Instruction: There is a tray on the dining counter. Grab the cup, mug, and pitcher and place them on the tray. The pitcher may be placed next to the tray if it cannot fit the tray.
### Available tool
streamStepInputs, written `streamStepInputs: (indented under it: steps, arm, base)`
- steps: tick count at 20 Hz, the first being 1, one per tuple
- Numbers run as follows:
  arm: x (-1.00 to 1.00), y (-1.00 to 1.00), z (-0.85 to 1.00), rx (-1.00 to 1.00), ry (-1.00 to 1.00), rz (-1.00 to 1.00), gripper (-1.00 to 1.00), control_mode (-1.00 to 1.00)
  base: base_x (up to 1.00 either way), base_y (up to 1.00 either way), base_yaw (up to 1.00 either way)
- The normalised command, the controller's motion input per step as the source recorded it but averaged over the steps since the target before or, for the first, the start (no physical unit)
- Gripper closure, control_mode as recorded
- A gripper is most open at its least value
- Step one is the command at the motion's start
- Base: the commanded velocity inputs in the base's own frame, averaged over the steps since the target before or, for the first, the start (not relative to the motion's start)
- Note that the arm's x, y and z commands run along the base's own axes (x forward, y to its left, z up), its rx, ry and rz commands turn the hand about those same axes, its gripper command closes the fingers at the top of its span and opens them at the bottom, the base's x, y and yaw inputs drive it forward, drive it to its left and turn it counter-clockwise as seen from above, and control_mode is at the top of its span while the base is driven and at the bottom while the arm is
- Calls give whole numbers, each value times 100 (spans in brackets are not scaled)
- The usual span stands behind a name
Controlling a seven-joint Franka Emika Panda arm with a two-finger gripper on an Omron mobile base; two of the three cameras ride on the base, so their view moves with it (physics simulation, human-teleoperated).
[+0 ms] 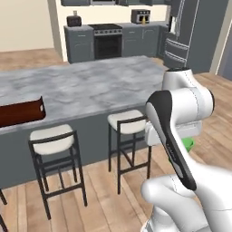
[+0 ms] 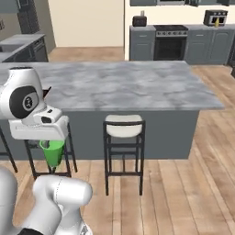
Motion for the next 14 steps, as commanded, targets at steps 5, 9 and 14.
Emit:
streamStepInputs:
  steps: [5,9,14]
  arm:
    - [0,0,0,0,0,0,100,100]
    - [0,0,0,0,0,0,100,100]
    - [0,0,0,0,0,0,100,100]
  base:
    - [71,100,-2]
    - [68,100,0]
    - [37,100,0]
